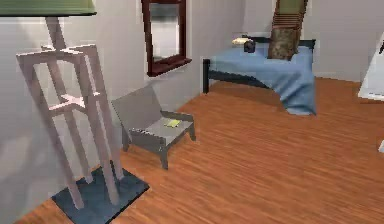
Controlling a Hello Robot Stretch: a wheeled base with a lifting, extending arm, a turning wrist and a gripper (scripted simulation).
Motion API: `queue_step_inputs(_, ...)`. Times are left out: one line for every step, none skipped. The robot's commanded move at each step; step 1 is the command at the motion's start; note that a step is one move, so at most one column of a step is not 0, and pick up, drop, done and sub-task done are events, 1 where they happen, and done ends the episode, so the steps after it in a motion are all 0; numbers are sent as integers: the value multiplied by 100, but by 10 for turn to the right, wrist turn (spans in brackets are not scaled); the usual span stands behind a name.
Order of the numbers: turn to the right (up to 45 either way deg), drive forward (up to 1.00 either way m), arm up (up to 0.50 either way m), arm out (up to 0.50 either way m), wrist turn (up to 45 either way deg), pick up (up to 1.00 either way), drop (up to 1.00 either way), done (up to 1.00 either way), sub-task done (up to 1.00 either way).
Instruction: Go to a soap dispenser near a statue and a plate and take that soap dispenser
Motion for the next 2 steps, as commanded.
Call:
queue_step_inputs(390, 0, 0, 0, 0, 0, 0, 0, 0)
queue_step_inputs(0, 100, 0, 0, 0, 0, 0, 0, 0)
